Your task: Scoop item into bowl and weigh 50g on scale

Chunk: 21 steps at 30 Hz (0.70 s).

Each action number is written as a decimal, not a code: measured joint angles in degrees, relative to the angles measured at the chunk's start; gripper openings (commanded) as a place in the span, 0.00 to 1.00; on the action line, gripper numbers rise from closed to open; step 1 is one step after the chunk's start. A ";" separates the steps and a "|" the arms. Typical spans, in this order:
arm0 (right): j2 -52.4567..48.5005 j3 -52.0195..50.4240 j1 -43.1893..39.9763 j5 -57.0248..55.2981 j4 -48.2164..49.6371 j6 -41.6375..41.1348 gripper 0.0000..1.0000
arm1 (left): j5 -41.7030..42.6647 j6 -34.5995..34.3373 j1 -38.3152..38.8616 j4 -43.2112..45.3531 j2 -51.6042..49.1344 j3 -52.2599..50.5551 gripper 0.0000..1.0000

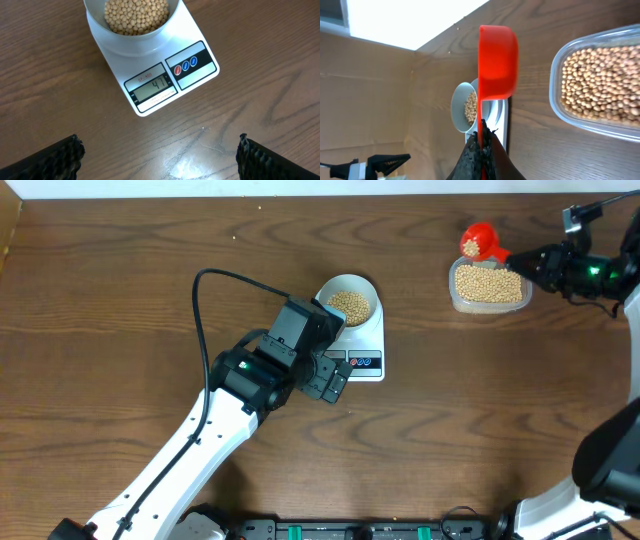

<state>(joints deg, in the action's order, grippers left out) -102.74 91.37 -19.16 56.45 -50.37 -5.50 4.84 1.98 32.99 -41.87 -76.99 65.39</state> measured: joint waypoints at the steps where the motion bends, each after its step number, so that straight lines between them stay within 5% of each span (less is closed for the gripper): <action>1: 0.59 0.02 0.00 -0.66 0.02 -0.17 0.01 | 0.00 0.00 0.00 0.00 0.00 -0.02 0.99; 21: 1.18 0.33 21.03 -10.27 4.17 3.63 0.01 | 0.00 0.00 0.00 0.00 0.00 -0.02 0.99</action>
<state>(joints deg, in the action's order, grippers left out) -101.56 91.70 1.87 46.17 -46.19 -1.87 4.84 1.98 32.99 -41.87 -76.99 65.36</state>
